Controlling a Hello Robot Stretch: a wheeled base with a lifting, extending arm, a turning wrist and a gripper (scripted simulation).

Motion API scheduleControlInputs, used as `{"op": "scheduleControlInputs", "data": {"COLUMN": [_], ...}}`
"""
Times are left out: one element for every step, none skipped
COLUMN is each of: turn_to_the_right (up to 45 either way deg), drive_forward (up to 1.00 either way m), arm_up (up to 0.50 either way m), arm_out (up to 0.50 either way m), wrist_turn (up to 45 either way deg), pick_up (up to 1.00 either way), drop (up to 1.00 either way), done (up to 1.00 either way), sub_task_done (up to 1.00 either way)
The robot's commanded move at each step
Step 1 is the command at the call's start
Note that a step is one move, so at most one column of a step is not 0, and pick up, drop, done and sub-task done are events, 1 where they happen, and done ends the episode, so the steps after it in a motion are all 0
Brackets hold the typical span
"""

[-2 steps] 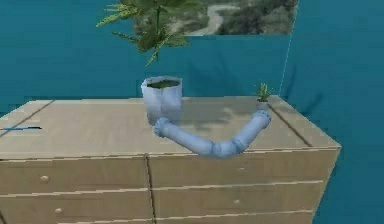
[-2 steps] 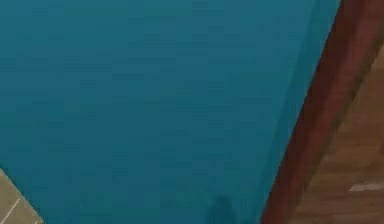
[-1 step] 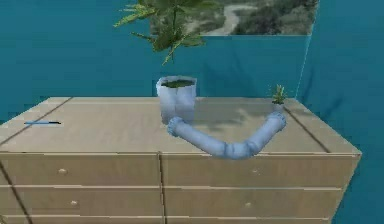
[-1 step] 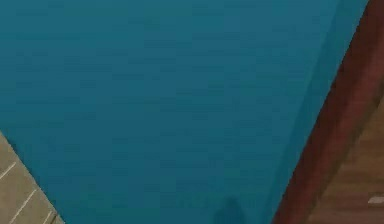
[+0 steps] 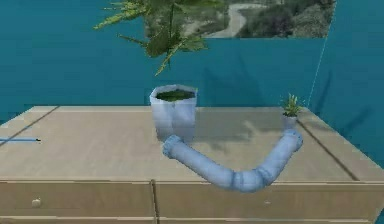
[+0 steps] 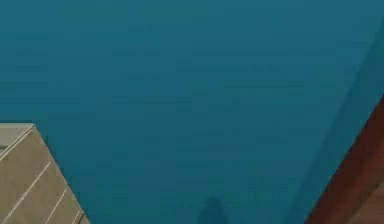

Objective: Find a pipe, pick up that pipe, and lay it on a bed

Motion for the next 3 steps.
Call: {"op": "scheduleControlInputs", "data": {"turn_to_the_right": [-45.0,-24.0,0.0], "drive_forward": [0.00,0.00,0.00], "arm_up": [0.00,0.00,0.50], "arm_out": [0.00,0.00,0.00], "wrist_turn": [0.0,0.0,0.0], "pick_up": [0.00,0.00,0.00], "drop": [0.00,0.00,0.00], "done": [0.00,0.00,0.00], "sub_task_done": [0.00,0.00,0.00]}}
